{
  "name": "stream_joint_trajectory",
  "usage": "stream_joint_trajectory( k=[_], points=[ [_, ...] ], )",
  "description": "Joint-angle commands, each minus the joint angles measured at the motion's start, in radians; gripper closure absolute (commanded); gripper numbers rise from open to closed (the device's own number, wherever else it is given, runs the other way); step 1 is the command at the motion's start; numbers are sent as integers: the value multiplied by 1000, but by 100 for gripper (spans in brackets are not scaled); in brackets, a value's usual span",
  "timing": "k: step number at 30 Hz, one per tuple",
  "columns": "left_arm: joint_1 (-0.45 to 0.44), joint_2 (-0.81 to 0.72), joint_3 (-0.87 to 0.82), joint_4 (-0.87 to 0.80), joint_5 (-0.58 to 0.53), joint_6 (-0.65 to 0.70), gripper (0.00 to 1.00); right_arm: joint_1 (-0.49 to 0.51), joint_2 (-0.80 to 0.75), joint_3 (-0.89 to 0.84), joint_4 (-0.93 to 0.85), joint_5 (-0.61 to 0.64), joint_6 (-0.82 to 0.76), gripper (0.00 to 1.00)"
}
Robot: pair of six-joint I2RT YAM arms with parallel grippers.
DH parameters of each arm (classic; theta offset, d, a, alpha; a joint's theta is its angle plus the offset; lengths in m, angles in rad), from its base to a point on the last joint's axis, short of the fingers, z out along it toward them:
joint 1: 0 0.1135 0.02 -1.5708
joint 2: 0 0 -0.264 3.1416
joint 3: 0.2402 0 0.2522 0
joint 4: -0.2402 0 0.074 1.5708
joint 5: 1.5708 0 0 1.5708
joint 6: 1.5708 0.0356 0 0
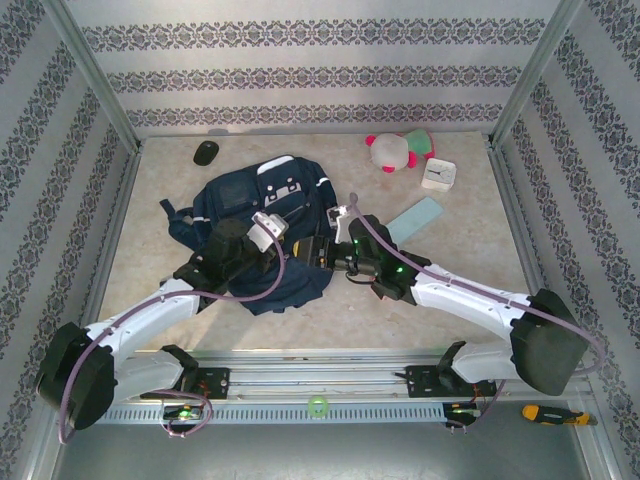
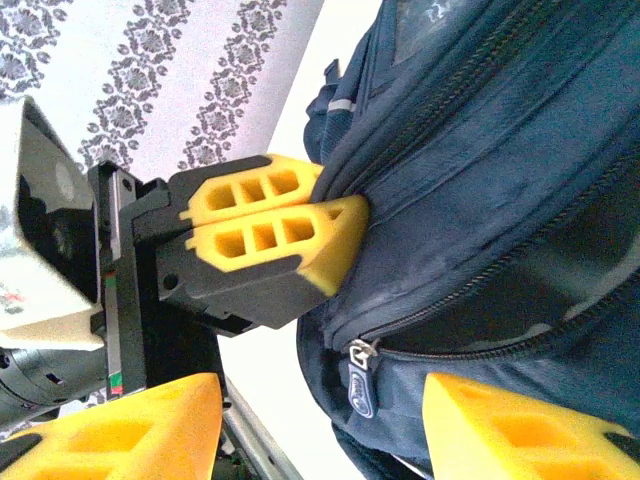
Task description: Pack the student bag
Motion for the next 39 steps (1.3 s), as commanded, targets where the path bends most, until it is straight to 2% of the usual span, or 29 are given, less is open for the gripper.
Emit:
stream_joint_trajectory(
  k=[1, 8, 12, 14, 15, 17, 19, 21, 25, 30, 33, 36, 39],
  points=[
    [49, -65, -15, 144, 204, 61, 100, -83, 16, -27, 53, -41, 145, 41],
    [64, -101, -32, 139, 322, 94, 100, -101, 90, 13, 131, -31, 221, 37],
    [65, -100, -32, 117, 340, 108, 100, -100, 143, 43, 222, -67, 257, 38],
    [66, -97, -28, 106, 344, 115, 100, -98, 169, 62, 244, -84, 266, 43],
    [67, -91, -24, 99, 342, 114, 100, -96, 178, 67, 254, -82, 270, 51],
    [68, -85, -10, 67, 336, 94, 99, -92, 186, 64, 271, -52, 289, 72],
    [67, -95, -1, 42, 310, 28, 89, -84, 184, 49, 297, 2, 315, 89],
    [67, -118, 9, -7, 272, -57, 75, -73, 178, 44, 310, 54, 331, 98],
    [66, -202, 65, -235, 153, -259, 62, -42, 172, 54, 321, 146, 330, 100],
    [61, -292, 95, -500, 84, -592, 57, -13, 184, 70, 347, 219, 328, 100],
    [46, -326, 61, -569, 104, -790, 57, 4, 193, 80, 346, 247, 328, 100],
    [15, -349, 38, -616, 89, -883, 57, 10, 200, 81, 349, 253, 340, 100],
    [-12, -351, 5, -586, 92, -937, 59, 14, 207, 83, 347, 262, 347, 100]
  ],
)
